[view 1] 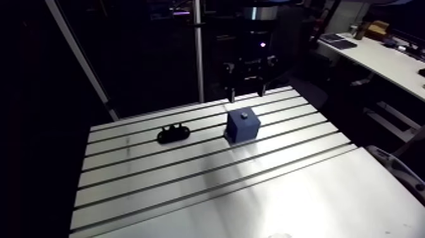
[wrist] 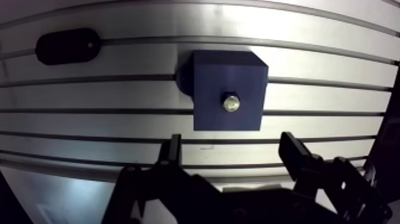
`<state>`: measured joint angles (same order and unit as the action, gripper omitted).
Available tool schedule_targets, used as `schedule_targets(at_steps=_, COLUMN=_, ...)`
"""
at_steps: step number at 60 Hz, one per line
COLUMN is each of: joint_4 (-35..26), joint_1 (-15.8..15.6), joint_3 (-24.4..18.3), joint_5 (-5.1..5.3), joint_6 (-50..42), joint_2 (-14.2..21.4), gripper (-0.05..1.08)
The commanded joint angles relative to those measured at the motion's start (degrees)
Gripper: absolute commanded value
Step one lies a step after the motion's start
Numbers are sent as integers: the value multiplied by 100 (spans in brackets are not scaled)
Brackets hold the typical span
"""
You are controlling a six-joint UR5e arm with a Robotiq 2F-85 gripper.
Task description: Pick up the M10 bolt and insert it into the hex recess until seated.
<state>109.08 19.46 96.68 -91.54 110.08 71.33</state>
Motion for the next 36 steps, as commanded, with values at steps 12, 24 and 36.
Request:
schedule_targets(at_steps=12, joint_4=83, joint_1=41, joint_3=-68, joint_5=-67, joint_6=-307, joint_2=-274, gripper=102)
schedule_targets(at_steps=24, joint_4=288, joint_1=7, joint_3=21, joint_5=-97, joint_6=-344, joint_2=-256, gripper=107)
schedule_targets(at_steps=36, joint_4=303, joint_1=-11, joint_3=47, joint_5=-81, joint_6=-342, joint_2=-231, gripper=108)
